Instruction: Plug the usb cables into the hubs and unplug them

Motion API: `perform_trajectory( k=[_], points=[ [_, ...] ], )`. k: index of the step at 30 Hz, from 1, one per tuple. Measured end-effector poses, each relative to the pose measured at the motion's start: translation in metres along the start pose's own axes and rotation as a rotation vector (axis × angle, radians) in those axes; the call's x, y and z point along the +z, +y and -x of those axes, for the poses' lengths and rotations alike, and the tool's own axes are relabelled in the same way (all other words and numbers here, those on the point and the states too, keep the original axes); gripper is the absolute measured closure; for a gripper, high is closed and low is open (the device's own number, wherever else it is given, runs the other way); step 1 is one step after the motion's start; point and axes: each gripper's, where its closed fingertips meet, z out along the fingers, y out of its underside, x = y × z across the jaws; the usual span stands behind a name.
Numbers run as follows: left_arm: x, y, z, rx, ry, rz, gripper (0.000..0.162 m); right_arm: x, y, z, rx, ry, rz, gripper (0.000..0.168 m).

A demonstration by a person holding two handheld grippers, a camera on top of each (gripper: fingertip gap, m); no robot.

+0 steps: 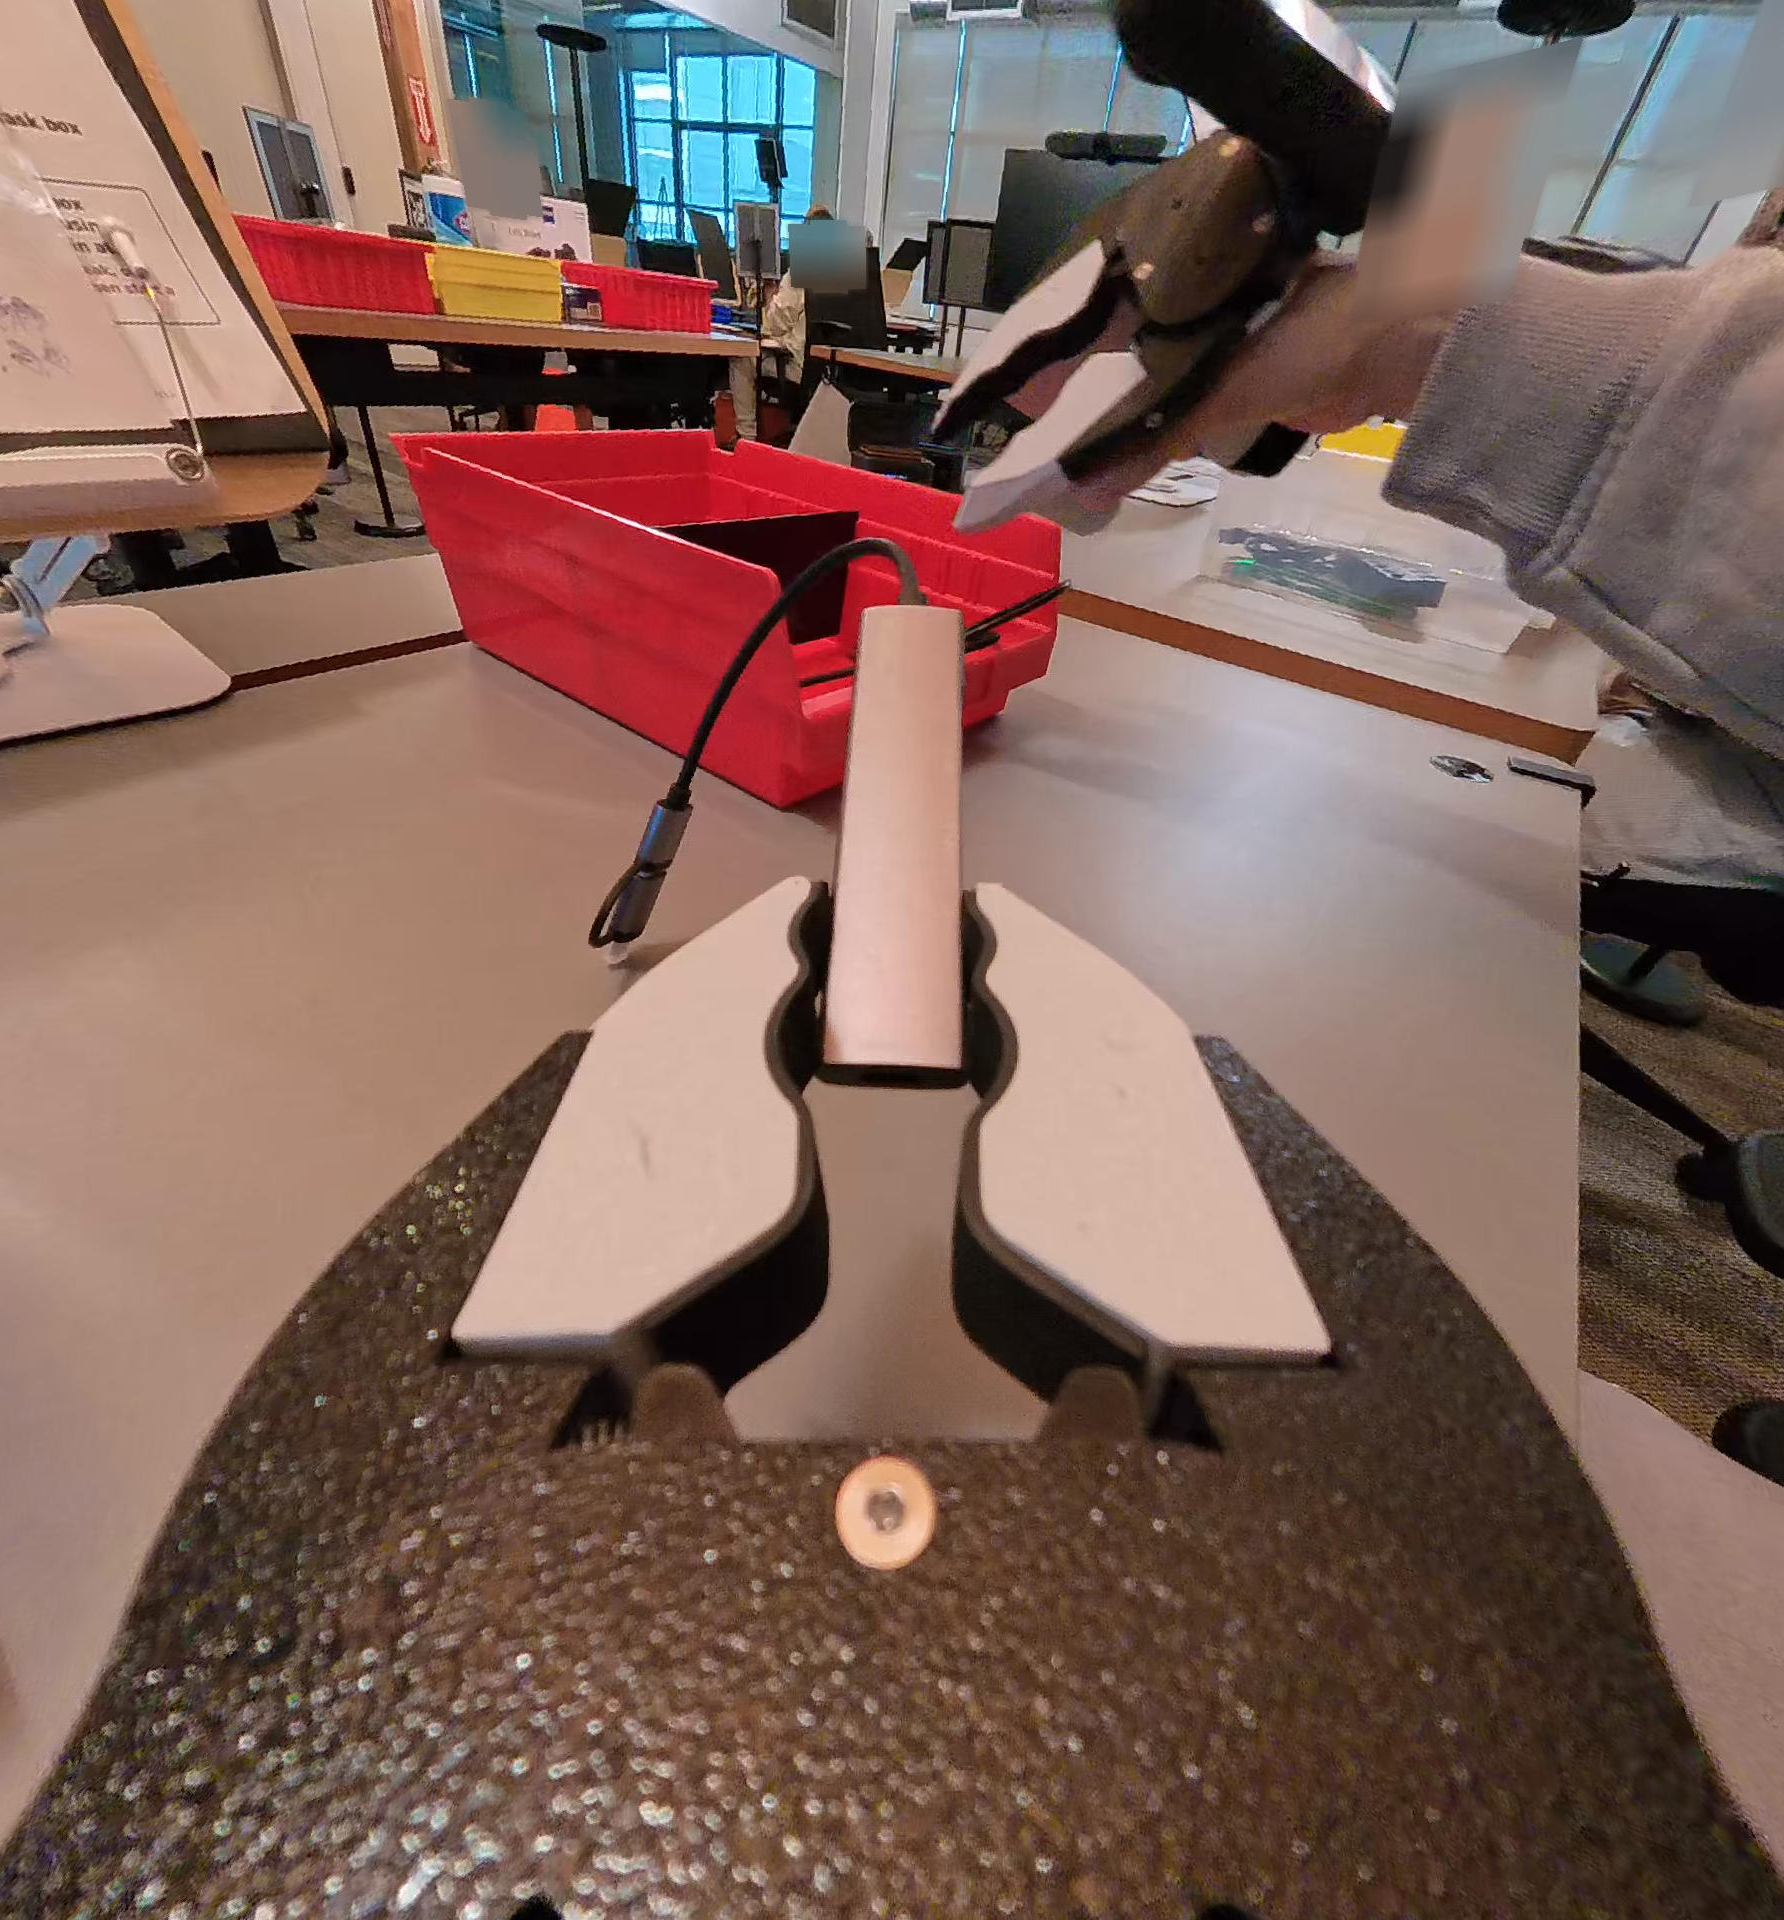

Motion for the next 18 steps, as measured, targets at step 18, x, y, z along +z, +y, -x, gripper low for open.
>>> perform_trajectory(
  k=[18],
  points=[
    [-0.009, 0.014, -0.069, 0.370, 0.393, -0.026, 0.139, -0.104, -0.095, 0.242, -0.300, -0.689, -0.466, 0.126]
  ],
)
